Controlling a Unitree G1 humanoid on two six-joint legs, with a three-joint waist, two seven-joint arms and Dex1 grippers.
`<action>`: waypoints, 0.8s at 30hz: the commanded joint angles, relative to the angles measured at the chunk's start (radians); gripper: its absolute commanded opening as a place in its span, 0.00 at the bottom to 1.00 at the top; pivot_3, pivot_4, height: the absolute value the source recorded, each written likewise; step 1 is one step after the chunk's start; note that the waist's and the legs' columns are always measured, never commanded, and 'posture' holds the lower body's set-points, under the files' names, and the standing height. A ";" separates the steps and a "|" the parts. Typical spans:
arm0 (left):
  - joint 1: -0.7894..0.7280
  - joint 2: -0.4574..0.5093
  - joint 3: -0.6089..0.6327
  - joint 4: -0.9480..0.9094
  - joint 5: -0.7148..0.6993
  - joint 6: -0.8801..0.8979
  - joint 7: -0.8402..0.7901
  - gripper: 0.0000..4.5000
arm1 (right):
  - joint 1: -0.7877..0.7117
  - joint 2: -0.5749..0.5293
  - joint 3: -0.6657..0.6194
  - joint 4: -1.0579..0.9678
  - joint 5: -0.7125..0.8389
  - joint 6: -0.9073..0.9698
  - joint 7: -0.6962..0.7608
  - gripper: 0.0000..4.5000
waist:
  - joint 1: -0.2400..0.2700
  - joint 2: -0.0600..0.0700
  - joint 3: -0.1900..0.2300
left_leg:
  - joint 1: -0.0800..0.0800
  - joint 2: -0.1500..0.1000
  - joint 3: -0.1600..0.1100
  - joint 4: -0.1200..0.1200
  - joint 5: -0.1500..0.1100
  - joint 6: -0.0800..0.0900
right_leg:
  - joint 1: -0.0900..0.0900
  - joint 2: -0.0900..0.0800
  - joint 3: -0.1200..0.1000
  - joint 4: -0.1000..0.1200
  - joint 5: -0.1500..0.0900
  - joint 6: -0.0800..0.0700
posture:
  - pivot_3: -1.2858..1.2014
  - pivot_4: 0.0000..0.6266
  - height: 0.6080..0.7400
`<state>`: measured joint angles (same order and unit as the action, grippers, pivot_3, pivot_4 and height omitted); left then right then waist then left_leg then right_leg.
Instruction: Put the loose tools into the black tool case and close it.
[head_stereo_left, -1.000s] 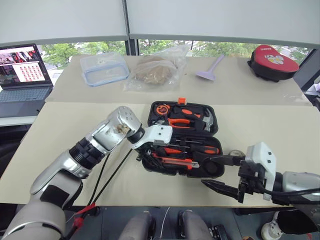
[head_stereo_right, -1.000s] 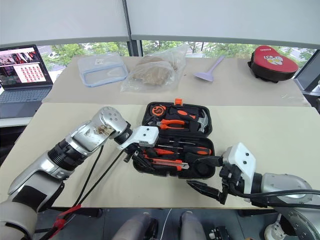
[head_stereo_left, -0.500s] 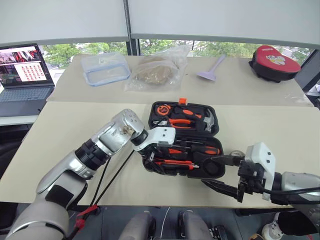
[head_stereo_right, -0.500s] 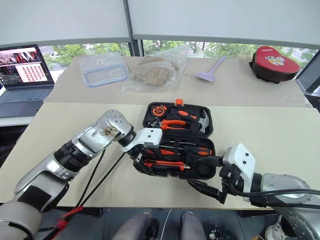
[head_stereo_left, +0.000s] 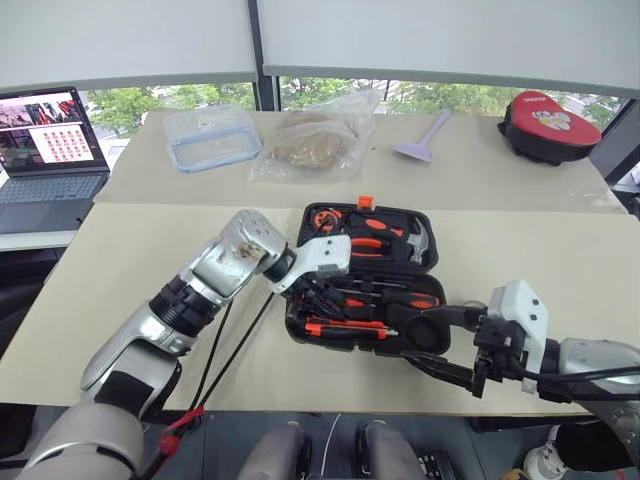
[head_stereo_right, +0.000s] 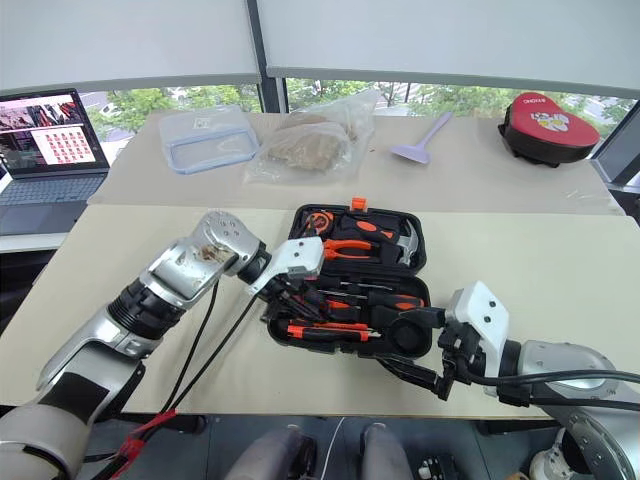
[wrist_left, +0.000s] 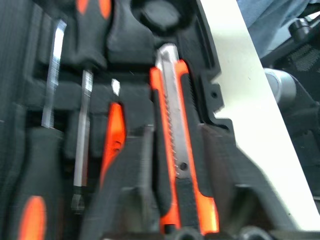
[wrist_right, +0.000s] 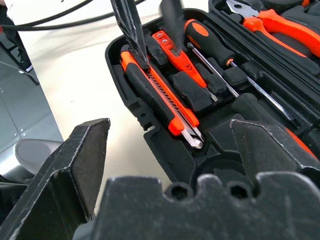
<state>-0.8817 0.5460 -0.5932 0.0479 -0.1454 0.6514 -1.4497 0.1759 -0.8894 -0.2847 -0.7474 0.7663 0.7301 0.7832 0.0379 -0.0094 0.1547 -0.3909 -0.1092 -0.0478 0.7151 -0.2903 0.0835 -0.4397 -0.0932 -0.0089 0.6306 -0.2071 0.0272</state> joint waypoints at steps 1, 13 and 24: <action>0.006 0.051 -0.052 -0.032 0.062 -0.080 -0.038 0.01 | 0.004 0.002 -0.012 -0.013 -0.002 -0.018 0.003 1.00 | 0.000 0.000 0.000 | 0.000 0.000 0.000 0.000 0.000 0.000 | 0.000 0.000 0.000 0.000 0.000 0.000 | 0.52 0.24 0.86; 0.025 0.015 -0.025 0.034 0.137 -0.165 0.026 0.01 | 0.055 0.000 -0.103 0.033 -0.070 -0.035 -0.017 1.00 | 0.002 0.002 -0.002 | 0.003 0.000 0.000 0.000 0.000 0.000 | 0.003 0.000 0.000 0.000 0.000 0.000 | 0.52 0.24 0.86; 0.126 0.114 0.398 -0.111 -0.230 -0.055 -0.012 0.55 | 0.019 -0.132 -0.142 0.342 -0.228 -0.120 0.130 1.00 | -0.014 0.002 -0.002 | 0.002 0.001 0.001 -0.001 0.000 0.000 | 0.001 0.000 0.000 0.001 0.000 0.000 | 0.52 0.24 0.86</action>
<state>-0.7707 0.6473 -0.2387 -0.0129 -0.3254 0.5900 -1.4598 0.2314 -1.0033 -0.4552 -0.4409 0.5676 0.6511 0.8938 0.0241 -0.0073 0.1528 -0.3886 -0.1085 -0.0472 0.7140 -0.2900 0.0835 -0.4387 -0.0930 -0.0086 0.6311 -0.2072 0.0271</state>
